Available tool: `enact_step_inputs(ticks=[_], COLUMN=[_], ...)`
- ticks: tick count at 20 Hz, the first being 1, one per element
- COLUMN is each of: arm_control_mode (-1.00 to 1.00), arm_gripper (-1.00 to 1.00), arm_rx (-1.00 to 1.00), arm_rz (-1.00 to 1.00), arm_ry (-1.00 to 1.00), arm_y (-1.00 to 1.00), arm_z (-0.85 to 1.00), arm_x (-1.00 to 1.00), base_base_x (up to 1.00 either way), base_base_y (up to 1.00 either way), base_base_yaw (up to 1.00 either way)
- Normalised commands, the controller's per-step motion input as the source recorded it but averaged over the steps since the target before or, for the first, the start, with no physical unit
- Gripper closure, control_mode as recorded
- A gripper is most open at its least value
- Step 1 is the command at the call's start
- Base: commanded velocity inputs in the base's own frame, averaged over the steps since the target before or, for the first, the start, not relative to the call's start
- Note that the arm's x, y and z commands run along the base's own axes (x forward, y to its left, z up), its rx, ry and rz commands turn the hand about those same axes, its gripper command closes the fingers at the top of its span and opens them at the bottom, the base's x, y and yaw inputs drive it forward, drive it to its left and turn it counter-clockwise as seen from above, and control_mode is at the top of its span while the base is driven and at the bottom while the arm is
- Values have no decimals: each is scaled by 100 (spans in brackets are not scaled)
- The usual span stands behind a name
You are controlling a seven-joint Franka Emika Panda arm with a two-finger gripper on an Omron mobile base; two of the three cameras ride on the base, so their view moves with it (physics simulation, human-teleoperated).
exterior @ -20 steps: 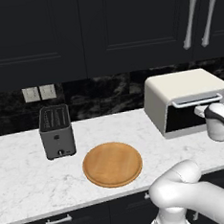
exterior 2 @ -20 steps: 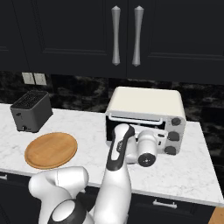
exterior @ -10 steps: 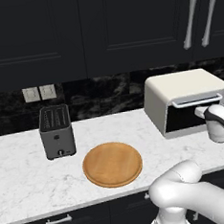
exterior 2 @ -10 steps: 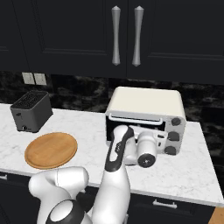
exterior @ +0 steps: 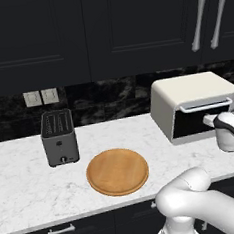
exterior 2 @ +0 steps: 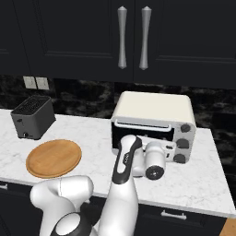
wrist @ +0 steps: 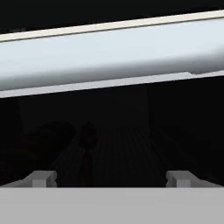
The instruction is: Pick up the kebab skewer and baguette bread, and place them inside the toaster oven. Close the toaster oven door and start by setting the timer.
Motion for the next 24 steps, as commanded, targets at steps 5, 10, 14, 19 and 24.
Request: enact_step_inputs(ticks=[5,10,14,19,24], arm_control_mode=[-100,-100,-100,-100,-100], arm_gripper=[-100,-100,-100,-100,-100], arm_rx=[0,0,0,0,0], arm_rz=[2,0,0,0,0], arm_ry=[4,1,2,6,6], arm_y=[-30,-56,-47,-34,-26], arm_z=[20,10,1,2,0], arm_x=[-33,-77,-30,-15,-2], base_base_x=[0,0,0,0,0], base_base_y=[0,0,0,0,0], base_base_yaw=[0,0,0,0,0])
